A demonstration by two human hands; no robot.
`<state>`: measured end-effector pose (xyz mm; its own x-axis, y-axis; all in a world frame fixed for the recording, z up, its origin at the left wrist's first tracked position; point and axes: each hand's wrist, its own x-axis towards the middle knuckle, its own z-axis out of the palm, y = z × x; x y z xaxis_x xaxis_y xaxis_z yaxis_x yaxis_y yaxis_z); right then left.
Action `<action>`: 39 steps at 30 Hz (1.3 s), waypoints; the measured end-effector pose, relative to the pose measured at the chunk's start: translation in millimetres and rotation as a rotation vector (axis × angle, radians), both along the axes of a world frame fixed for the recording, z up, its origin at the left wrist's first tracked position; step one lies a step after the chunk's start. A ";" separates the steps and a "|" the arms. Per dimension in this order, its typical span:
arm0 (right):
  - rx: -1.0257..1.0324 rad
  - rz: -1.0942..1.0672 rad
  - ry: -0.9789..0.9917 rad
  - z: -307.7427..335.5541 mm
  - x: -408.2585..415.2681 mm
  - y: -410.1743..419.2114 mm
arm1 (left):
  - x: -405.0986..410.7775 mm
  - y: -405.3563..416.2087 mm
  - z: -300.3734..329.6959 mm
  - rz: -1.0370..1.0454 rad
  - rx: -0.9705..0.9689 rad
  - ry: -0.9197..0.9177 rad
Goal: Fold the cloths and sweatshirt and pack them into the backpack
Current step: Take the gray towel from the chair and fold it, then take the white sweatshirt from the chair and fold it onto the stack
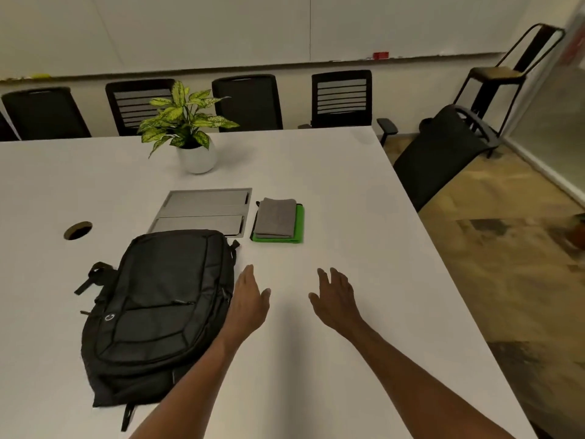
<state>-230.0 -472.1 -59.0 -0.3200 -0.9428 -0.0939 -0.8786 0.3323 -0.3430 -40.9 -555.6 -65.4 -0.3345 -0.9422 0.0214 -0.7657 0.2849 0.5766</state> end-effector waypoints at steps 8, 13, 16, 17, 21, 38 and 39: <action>-0.050 -0.031 0.080 22.6 39.2 35.3 | 36.6 19.4 14.1 -0.047 -0.015 0.079; -0.094 -0.112 0.105 40.0 80.2 61.7 | 77.4 40.0 25.8 -0.138 -0.053 0.096; -0.117 -0.151 0.106 47.8 106.3 79.1 | 103.0 53.7 27.7 -0.183 -0.079 0.085; -0.120 -0.163 0.116 50.5 115.6 86.1 | 111.8 58.8 28.1 -0.198 -0.084 0.087; -0.128 -0.210 0.112 58.7 141.4 113.1 | 131.8 77.1 29.1 -0.230 -0.064 0.101; -0.179 -0.277 0.156 83.8 141.2 223.6 | 104.7 162.7 56.3 -0.366 -0.090 0.080; -0.187 -0.287 0.153 85.2 138.3 232.4 | 99.4 171.0 58.1 -0.376 -0.091 0.083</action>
